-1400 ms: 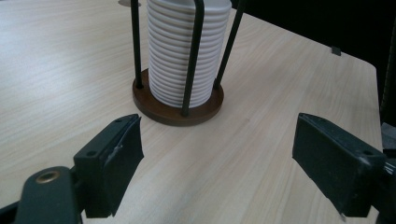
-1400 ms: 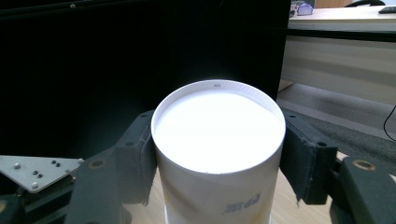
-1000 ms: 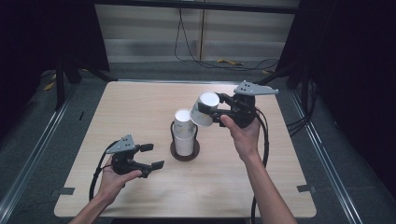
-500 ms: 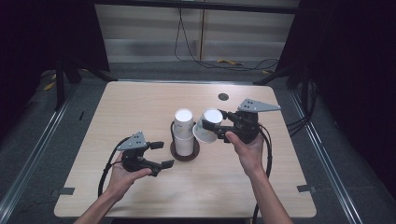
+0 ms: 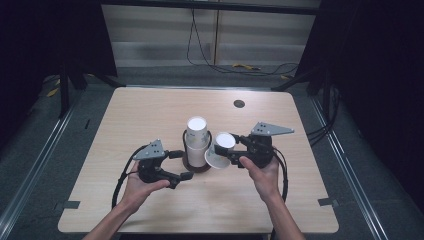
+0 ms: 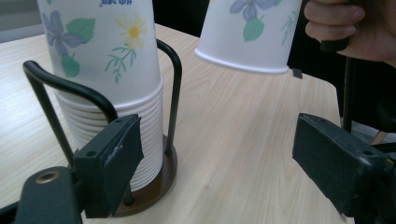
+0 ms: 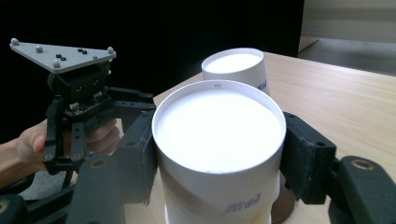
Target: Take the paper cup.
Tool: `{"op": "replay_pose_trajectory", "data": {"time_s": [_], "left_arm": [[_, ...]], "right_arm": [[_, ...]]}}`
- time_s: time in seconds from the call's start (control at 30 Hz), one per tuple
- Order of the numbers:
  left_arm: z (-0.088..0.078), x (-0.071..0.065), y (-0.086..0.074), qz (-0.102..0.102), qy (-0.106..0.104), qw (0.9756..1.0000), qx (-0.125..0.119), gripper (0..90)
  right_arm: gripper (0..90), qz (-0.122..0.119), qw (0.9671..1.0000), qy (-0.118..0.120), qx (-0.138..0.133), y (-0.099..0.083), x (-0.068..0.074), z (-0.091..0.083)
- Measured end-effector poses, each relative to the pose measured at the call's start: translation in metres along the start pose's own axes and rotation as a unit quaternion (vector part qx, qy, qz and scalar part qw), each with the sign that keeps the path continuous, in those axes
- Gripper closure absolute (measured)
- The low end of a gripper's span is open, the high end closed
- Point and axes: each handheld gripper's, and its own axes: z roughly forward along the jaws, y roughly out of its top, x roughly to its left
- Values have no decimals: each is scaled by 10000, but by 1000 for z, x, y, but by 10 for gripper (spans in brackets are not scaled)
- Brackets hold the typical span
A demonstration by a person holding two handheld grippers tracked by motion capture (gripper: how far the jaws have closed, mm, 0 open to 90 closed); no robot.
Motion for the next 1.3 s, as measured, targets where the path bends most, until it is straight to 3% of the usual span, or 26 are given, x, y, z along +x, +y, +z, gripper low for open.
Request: {"op": "replay_pose_trajectory", "data": {"time_s": [0.3,0.57,1.3], "left_arm": [[8,-6,6,100,-111,9999,-15,159],[10,-6,-1,83,-103,9999,11,156],[22,-11,-10,112,-332,9994,39,156]], "right_arm": [[360,-6,9998,124,143,-11,5,8],[360,-11,9993,255,255,-19,11,19],[360,-7,9974,629,343,-25,29,45]]}}
